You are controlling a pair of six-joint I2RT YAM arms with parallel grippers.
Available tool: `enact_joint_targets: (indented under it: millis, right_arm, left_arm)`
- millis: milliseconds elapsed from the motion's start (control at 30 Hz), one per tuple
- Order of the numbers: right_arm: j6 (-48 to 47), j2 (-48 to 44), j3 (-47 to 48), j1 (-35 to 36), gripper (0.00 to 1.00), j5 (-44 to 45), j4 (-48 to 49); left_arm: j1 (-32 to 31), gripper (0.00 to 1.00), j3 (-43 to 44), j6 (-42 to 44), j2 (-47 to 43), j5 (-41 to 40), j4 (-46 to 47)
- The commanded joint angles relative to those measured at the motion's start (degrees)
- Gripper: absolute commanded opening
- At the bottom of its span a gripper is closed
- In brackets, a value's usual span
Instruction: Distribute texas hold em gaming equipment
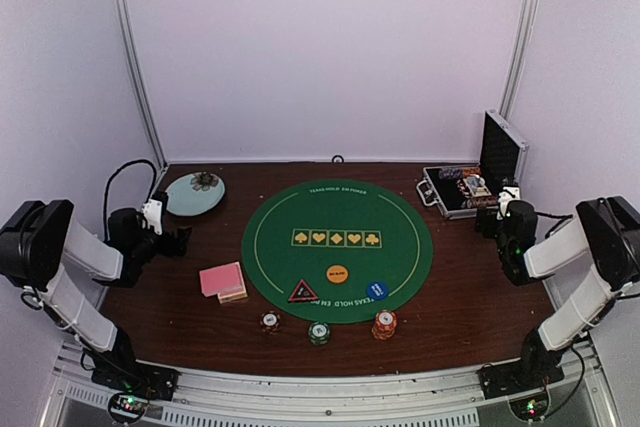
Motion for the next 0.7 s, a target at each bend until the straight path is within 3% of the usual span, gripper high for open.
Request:
enact_joint_targets:
  millis: [0,100,200,433,600,667]
  right_arm:
    - [-0.8,-3.0,-0.6,0.6,1.00,2.0,0.4]
    - [1.1,-9.9,3.0,0.7,0.99,6.0,-11.9]
    - [1.9,-15.0,5.7,0.7,1.00,5.3,-19.1]
    - [8.3,-20.4,22.1,0.7,1.00,2.1,-47.9]
    - [14.2,-18.8,34.0,0.7,0.99,-10.2,-67.8]
    - [16.2,-18.7,36.2,1.2,1.00,-16.1,-70.7]
  left_arm:
    - [0.4,0.98,4.4,-0.5,-3.1,1.0,-6.5]
    - [0.5,0.98,12.9,3.1,-5.2,2.4,-27.7]
    - [0.5,0.98,20.0,5.8,-5.4,3.4,-41.7]
    - [0.9,0.98,26.9,7.8,-10.5,5.6,-56.6]
    - [1.0,0.97,34.5,7.4,-13.2,6.7,-69.4]
    - [1.1,0.98,37.0,6.8,-14.3,7.0,-73.6]
